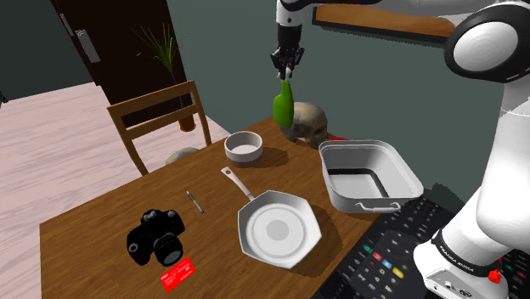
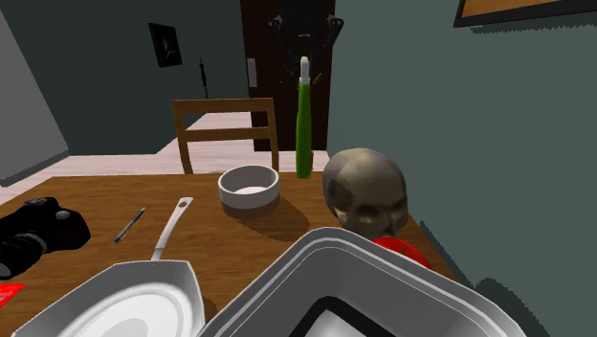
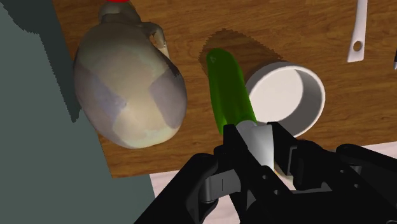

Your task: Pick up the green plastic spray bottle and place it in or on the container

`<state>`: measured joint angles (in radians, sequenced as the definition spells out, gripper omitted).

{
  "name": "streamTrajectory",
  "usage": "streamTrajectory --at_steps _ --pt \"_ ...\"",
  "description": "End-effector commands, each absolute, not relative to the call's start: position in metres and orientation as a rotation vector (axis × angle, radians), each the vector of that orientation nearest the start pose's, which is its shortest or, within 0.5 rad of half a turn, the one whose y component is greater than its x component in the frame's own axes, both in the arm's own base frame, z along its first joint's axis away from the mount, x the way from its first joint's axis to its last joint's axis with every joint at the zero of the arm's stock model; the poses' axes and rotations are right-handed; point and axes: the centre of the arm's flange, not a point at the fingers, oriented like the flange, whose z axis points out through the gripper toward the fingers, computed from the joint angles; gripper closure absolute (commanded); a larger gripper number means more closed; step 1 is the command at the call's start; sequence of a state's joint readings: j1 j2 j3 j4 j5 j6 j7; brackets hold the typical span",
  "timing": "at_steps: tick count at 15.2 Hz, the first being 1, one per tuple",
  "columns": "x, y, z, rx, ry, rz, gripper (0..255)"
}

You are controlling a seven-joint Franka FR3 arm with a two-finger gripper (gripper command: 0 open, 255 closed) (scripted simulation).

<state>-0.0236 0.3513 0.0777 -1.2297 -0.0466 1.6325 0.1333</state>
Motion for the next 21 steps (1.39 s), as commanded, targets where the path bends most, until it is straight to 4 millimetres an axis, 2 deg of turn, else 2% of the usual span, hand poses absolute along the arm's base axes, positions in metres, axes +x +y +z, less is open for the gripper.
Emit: streamTrajectory --at_steps 1,12,21 --pt "0.663 0.021 0.588 -3.153 0.131 -0.085 255" --pt "0.663 0.021 0.642 -3.153 0.131 -0.085 255" --pt "0.549 0.009 0.674 -3.153 0.131 -0.085 255"
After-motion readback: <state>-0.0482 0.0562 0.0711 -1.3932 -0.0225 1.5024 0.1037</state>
